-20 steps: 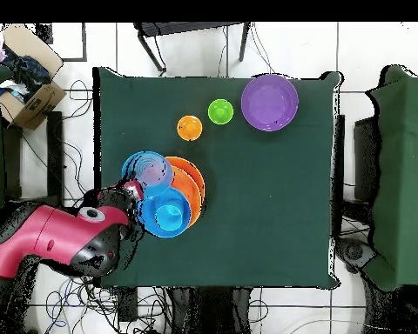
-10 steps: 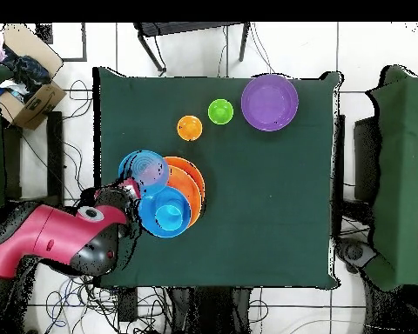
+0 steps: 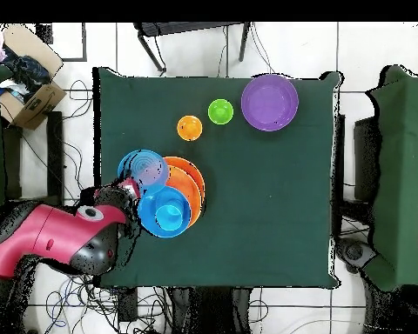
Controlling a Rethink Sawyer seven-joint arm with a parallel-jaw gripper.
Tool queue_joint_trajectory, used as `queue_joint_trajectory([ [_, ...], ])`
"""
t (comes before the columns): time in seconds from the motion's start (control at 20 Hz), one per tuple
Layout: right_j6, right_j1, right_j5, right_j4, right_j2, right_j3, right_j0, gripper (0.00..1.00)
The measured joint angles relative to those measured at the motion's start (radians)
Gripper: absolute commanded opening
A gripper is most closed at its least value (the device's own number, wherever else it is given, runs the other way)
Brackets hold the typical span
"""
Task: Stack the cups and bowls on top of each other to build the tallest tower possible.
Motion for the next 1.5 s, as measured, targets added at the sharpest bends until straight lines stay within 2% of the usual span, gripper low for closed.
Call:
queue_joint_trajectory([
  [1.5, 0.0, 0.054, 0.0, -0.015, 0.0, -0.006, -0.002, 0.0],
])
